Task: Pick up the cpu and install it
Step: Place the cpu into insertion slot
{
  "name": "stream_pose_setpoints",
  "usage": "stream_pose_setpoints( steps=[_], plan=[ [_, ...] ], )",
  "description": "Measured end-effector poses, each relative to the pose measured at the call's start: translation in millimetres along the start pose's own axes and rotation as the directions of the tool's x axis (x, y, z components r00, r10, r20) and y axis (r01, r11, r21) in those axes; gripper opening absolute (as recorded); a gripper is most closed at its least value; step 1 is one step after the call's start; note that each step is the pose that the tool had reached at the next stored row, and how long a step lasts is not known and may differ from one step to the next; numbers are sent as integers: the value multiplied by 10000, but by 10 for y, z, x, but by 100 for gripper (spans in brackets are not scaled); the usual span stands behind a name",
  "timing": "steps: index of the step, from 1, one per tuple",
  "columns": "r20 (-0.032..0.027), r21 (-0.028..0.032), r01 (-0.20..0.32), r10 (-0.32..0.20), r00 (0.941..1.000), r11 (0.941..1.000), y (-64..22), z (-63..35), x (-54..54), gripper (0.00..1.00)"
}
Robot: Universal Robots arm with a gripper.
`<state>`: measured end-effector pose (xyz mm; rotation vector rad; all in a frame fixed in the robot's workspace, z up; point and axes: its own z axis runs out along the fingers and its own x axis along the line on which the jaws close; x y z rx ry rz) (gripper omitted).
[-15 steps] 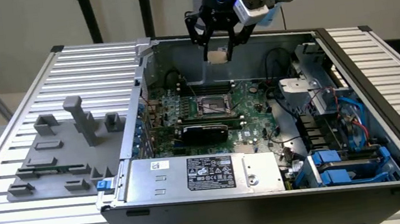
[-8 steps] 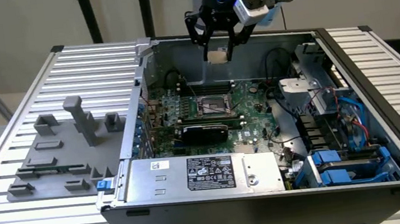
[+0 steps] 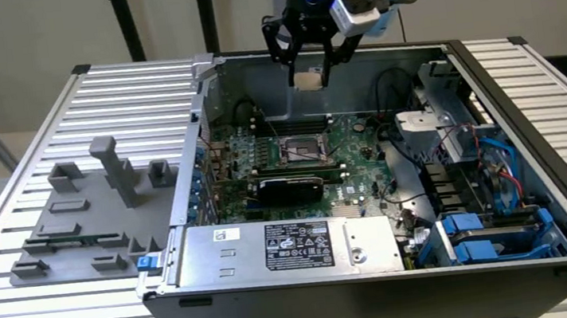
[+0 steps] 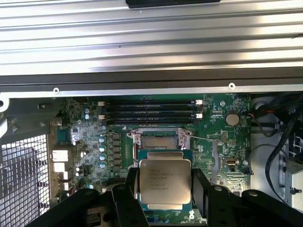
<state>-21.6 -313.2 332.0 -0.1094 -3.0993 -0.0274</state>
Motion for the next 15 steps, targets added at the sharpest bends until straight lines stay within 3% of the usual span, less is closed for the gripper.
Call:
stream_pose_setpoints(
  steps=[4, 7, 11, 15],
  plan=[
    [10, -30, -727, 727, 9974, 9973, 0, 6, 0, 55],
    [16, -53, -1264, 1264, 9920, 9920, 0, 10, 0, 55],
    [24, -84, -1977, 1977, 9803, 9802, 0, 17, -1, 55],
    [28, -116, -2692, 2692, 9631, 9630, 0, 23, -1, 55]
  ],
)
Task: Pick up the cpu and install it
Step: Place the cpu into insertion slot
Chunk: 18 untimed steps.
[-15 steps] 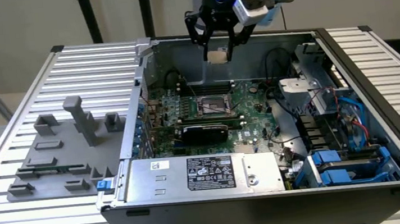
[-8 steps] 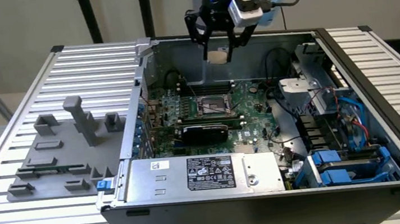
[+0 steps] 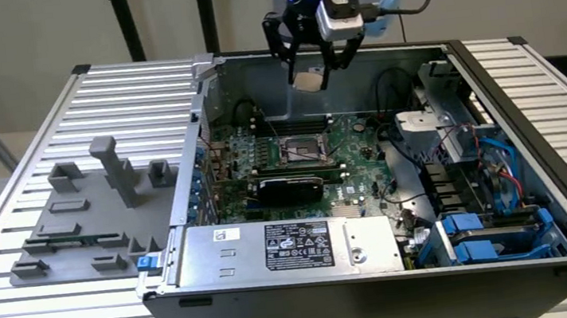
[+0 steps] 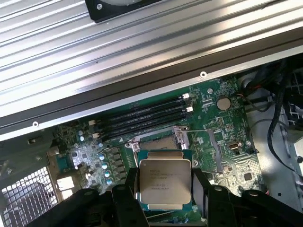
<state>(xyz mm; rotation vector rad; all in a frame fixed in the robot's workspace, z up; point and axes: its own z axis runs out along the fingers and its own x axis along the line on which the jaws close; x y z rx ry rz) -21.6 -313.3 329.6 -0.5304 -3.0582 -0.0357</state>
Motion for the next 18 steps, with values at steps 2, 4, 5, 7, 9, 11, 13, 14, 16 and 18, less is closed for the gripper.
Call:
stream_pose_setpoints(
  steps=[2, 4, 5, 7, 9, 11, 13, 14, 16, 18],
  plan=[
    [5, -15, -365, 365, 9993, 9993, 0, 3, 0, 55],
    [11, -30, -724, 724, 9974, 9974, 0, 7, 0, 55],
    [13, -39, -913, 913, 9958, 9958, 0, 9, 0, 55],
    [17, -54, -1271, 1271, 9919, 9919, 0, 13, 0, 55],
    [21, -70, -1627, 1627, 9867, 9867, 0, 17, -1, 55],
    [24, -86, -1990, 1991, 9800, 9800, 0, 22, -1, 55],
    [26, -101, -2335, 2336, 9723, 9723, 0, 28, -1, 55],
    [27, -108, -2510, 2510, 9680, 9679, 0, 30, -1, 55],
    [29, -126, -2867, 2868, 9580, 9579, -1, 36, -1, 55],
    [30, -141, -3209, 3210, 9471, 9470, -1, 42, -2, 55]
  ],
)
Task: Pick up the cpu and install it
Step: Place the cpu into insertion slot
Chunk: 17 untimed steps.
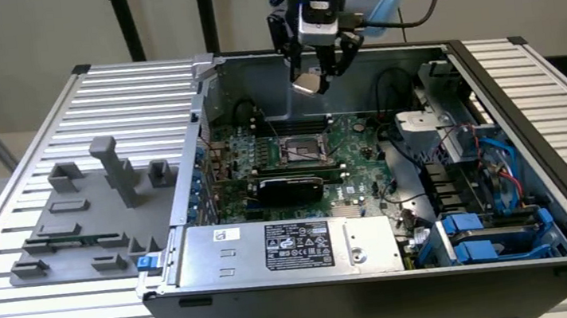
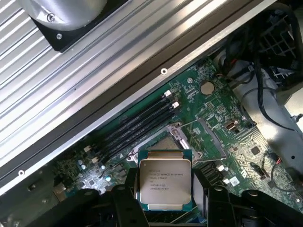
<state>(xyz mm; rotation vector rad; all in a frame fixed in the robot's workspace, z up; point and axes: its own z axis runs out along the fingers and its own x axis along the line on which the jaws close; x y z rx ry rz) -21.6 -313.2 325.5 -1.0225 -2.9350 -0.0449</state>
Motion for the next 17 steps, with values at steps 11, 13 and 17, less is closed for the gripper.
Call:
stream_pose_setpoints(
  steps=[11, 13, 17],
  plan=[
    [24, -85, -1989, 1990, 9800, 9800, -1, 37, -2, 55],
    [27, -100, -2340, 2340, 9722, 9722, -1, 44, -2, 55],
    [30, -132, -3048, 3049, 9524, 9523, -1, 60, -2, 55]
  ],
)
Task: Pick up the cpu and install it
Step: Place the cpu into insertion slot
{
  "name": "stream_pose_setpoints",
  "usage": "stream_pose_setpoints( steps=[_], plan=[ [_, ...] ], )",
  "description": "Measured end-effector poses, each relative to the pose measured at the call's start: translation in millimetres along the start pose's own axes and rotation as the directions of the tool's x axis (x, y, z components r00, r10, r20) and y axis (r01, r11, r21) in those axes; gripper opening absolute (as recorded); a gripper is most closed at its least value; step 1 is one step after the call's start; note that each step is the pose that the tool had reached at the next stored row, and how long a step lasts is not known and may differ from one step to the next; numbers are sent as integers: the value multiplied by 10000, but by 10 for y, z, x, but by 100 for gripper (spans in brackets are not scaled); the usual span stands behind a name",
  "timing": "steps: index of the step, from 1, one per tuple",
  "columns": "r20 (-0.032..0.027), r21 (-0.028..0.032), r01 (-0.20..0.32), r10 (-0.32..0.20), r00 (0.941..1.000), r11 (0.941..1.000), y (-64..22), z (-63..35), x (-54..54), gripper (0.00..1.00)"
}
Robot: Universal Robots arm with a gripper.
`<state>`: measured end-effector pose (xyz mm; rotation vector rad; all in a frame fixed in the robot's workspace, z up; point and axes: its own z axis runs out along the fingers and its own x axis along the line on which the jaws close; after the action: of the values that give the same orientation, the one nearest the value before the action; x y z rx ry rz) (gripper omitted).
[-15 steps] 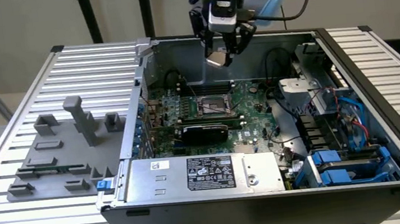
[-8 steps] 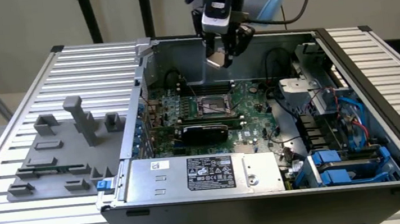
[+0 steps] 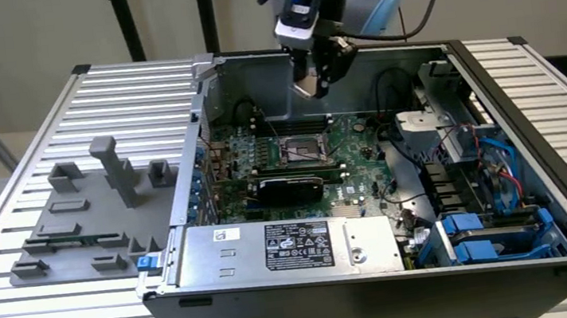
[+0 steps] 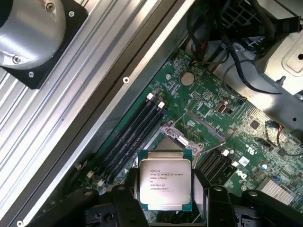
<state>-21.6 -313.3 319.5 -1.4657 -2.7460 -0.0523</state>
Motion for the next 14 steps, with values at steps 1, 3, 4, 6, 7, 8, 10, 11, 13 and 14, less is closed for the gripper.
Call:
stream_pose_setpoints(
  steps=[1, 3, 4, 6, 7, 8, 10, 11, 13, 14],
  plan=[
    [3, -8, -179, 179, 9998, 9998, 0, 4, 0, 55],
    [8, -23, -543, 543, 9985, 9985, 0, 12, -1, 55],
    [11, -30, -723, 723, 9974, 9974, 0, 17, -1, 55],
    [15, -46, -1086, 1086, 9941, 9941, 0, 26, -1, 55],
    [17, -54, -1265, 1265, 9920, 9919, 0, 30, -1, 55],
    [19, -61, -1443, 1443, 9895, 9895, 0, 35, -1, 55],
    [22, -77, -1796, 1797, 9837, 9837, -1, 45, -2, 55],
    [24, -84, -1974, 1974, 9803, 9803, -1, 50, -2, 55],
    [27, -101, -2340, 2340, 9722, 9722, -1, 60, -2, 55],
    [27, -109, -2515, 2516, 9678, 9678, -1, 65, -3, 55]
  ],
)
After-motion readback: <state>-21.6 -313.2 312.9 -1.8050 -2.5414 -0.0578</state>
